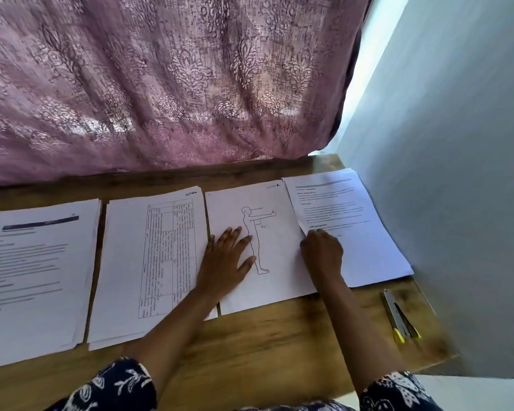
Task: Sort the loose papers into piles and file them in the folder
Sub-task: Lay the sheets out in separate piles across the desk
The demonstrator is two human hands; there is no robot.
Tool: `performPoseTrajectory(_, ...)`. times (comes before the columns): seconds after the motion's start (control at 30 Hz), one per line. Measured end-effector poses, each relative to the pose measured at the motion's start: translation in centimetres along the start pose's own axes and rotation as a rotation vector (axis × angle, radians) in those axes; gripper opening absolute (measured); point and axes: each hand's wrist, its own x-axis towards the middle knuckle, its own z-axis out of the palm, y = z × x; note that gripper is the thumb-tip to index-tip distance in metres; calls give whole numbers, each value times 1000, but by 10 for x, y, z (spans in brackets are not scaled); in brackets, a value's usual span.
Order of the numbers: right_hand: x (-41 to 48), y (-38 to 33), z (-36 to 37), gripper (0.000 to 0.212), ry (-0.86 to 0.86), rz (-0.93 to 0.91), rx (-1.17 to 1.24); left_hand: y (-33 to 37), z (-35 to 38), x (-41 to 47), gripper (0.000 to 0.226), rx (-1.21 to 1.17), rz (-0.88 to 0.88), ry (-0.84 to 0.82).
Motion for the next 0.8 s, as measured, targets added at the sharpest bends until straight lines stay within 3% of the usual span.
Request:
performPoseTrajectory(0.23, 19, 11, -12, 19, -65, 79, -4, 2, -3, -1, 84, 19, -7, -22)
performPoseTrajectory(0.37, 21, 23, -18, 25, -3, 174, 193, 3, -8, 2, 83, 23, -19, -48)
performPoseTrajectory(0.63, 18, 37, -48, 28, 211, 293, 391, 11, -29, 19, 50, 55, -63, -122)
performPoseTrajectory(0.7, 9, 25, -58, 26, 238, 237, 409, 25, -40, 29, 49, -46, -98, -121)
performPoseTrajectory(0.8, -10, 1, -60, 22, 189, 111, 400, 58, -57, 41, 56, -640, -177, -166)
